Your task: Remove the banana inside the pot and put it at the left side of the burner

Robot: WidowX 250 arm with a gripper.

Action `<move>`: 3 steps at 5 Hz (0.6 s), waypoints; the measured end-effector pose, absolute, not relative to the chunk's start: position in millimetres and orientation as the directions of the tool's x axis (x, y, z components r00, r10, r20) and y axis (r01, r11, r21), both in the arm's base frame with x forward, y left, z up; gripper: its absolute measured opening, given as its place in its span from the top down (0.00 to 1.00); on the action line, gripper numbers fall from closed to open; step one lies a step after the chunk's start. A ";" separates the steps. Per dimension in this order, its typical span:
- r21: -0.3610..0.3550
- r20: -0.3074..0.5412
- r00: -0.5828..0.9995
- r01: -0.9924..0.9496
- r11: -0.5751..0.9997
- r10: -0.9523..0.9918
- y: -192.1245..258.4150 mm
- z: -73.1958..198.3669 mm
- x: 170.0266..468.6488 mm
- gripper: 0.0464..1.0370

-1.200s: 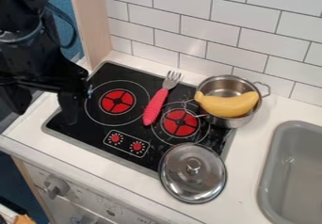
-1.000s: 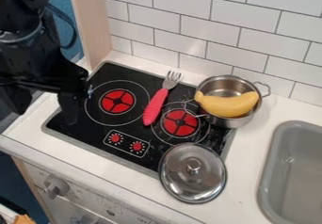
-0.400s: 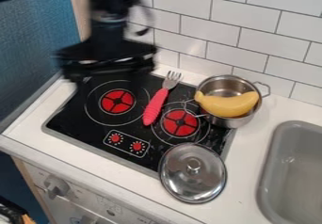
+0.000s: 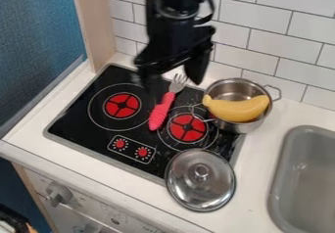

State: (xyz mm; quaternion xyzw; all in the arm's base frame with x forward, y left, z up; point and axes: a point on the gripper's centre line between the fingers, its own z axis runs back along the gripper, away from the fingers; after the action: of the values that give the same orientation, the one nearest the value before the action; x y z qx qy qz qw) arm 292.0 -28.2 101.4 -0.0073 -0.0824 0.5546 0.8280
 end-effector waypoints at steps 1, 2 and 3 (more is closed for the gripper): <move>-0.140 0.109 0.300 -0.939 0.313 0.948 -35.7 89.4 325.1 0.04; -0.080 0.090 0.263 -0.959 0.270 0.961 -51.5 72.2 357.1 0.04; -0.034 0.088 0.166 -0.985 0.169 0.982 -71.1 60.2 373.7 0.04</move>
State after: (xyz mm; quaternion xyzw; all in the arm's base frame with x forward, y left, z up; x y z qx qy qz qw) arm 373.7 -71.1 60.2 0.0153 -0.0448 0.6442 0.7634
